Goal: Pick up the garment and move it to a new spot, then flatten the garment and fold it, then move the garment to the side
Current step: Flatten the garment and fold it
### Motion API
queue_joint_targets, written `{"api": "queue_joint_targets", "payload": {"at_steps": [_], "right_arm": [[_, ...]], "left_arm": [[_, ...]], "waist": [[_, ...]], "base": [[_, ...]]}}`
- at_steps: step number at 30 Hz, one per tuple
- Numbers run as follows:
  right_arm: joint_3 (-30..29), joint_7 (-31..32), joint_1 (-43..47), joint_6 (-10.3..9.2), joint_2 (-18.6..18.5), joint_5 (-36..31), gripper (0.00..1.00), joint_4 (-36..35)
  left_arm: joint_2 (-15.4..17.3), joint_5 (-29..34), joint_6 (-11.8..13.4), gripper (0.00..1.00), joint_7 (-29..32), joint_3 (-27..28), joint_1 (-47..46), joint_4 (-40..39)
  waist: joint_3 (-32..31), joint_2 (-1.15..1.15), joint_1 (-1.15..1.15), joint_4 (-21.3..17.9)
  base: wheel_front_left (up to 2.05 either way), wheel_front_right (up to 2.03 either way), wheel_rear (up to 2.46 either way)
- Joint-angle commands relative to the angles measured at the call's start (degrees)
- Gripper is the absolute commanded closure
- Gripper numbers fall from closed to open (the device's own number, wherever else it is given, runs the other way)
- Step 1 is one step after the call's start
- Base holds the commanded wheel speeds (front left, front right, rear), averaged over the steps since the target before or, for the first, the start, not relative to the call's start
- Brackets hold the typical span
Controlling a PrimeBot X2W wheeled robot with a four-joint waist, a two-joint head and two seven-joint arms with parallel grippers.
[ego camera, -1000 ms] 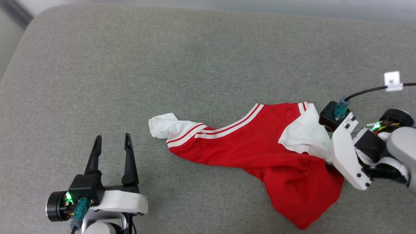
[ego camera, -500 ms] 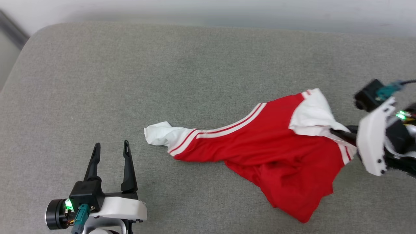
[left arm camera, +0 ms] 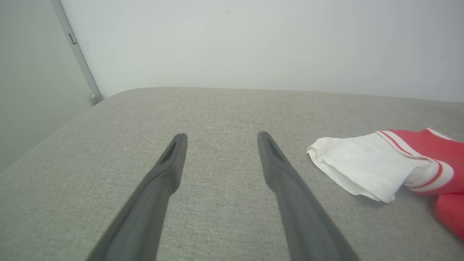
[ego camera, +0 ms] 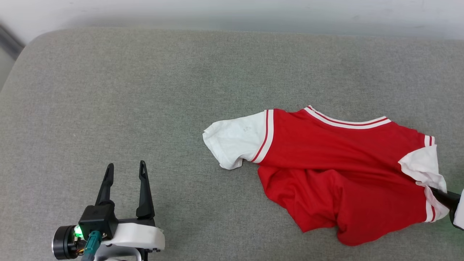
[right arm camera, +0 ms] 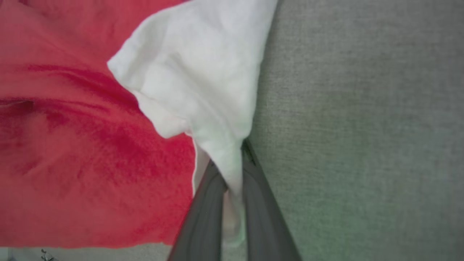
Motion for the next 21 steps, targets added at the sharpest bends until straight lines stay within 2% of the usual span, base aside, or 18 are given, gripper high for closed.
{"api": "queue_joint_targets", "payload": {"at_steps": [1, 3, 4, 5, 13, 18, 21], "right_arm": [[0.8, 0.2, 2.1, -0.19, 0.3, -0.5, 1.0, 1.2], [1.0, -0.2, 3.2, -0.24, 1.0, -1.2, 1.0, 2.6], [0.4, -1.4, 3.2, -0.25, 1.5, -1.5, 0.57, 2.8], [0.0, -2.6, 2.8, -0.25, 1.7, -2.0, 0.0, 2.5], [-3.4, -16.9, 0.2, -0.12, 0.7, -14.8, 0.0, -2.1], [-10.2, -22.4, 1.0, -0.12, 2.7, -23.5, 0.0, -6.0], [-16.8, -25.7, 2.6, -0.12, 5.8, -30.2, 0.0, -8.3]], "left_arm": [[0.0, 0.3, -0.1, 0.0, -0.1, 0.1, -0.1, 0.1], [0.0, 0.4, -0.2, 0.0, -0.1, 0.4, -0.1, 0.2], [0.0, 0.6, -0.3, 0.0, -0.1, 0.4, 0.0, 0.3], [0.0, 0.8, -0.3, 0.0, -0.1, 0.5, 0.0, 0.5], [2.4, 2.5, -1.9, 0.0, -0.1, 1.9, -2.2, 1.5], [5.5, 3.4, -4.0, 0.0, -0.1, 1.8, -6.4, 3.6], [7.5, 3.7, -6.2, 0.0, 1.4, 0.6, -10.5, 5.9]], "waist": [[0.0, 0.0, 0.0, 0.0], [-0.1, 0.0, 0.0, -0.3], [-0.3, 0.0, 0.0, -0.4], [-0.5, 0.0, 0.0, -0.6], [-2.7, 0.0, 0.0, -3.0], [-3.0, 0.0, 0.0, -4.7], [-2.7, 0.0, 0.0, -5.4]], "base": [[0.0, 0.0, 0.0], [0.0, 0.0, 0.0], [0.0, 0.0, 0.0], [0.0, 0.0, 0.0], [0.0, 0.0, 0.0], [0.0, 0.0, 0.0], [0.0, 0.0, 0.0]]}}
